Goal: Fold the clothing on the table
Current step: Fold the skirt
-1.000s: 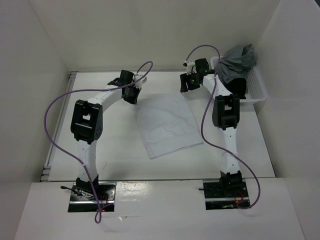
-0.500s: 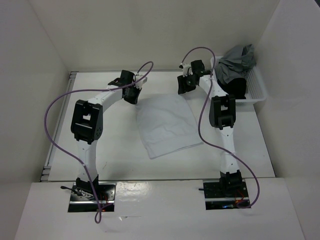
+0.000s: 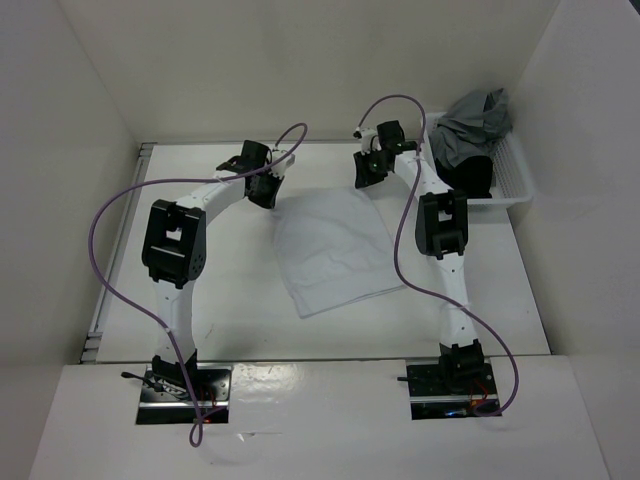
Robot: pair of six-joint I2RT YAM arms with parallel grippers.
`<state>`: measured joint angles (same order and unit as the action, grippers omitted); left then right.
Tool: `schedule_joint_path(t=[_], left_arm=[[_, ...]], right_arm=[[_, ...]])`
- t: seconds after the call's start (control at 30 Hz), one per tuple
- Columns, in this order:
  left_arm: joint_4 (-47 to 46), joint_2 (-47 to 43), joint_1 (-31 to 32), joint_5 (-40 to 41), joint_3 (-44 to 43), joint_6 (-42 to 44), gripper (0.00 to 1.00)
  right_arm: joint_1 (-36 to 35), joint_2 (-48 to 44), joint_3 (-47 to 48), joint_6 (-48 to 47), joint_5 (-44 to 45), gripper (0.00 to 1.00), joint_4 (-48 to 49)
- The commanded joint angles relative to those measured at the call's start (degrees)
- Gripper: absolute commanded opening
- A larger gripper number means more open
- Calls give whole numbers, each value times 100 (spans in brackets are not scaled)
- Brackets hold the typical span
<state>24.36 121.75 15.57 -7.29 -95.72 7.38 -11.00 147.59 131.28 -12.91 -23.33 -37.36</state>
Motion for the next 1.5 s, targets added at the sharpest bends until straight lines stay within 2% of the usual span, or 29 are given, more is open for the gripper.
schedule_joint_path(t=[0.0, 0.17, 0.33, 0.47, 0.67, 1.1, 1.47], left_arm=[[-80, 24, 25, -45, -96, 106, 16], [-80, 77, 25, -45, -96, 106, 16], [-80, 77, 25, 16, -96, 106, 16], [-80, 24, 25, 17, -96, 159, 16], [-80, 24, 25, 139, -228, 220, 8], [25, -90, 437, 456, -666, 466, 7], [87, -90, 491, 842, -1141, 519, 6]], right_arm=[[-33, 68, 231, -10, -57, 27, -104], [-33, -63, 99, -10, 126, 19, -52], [-33, -265, -181, 42, 285, 0, 63], [-33, -581, -340, 43, 557, 0, 176], [-33, -1441, -1445, 95, 952, 0, 624], [-33, -2963, -3011, 148, 1664, 0, 1442], [-33, -3403, -3688, 376, 2420, 0, 1996]])
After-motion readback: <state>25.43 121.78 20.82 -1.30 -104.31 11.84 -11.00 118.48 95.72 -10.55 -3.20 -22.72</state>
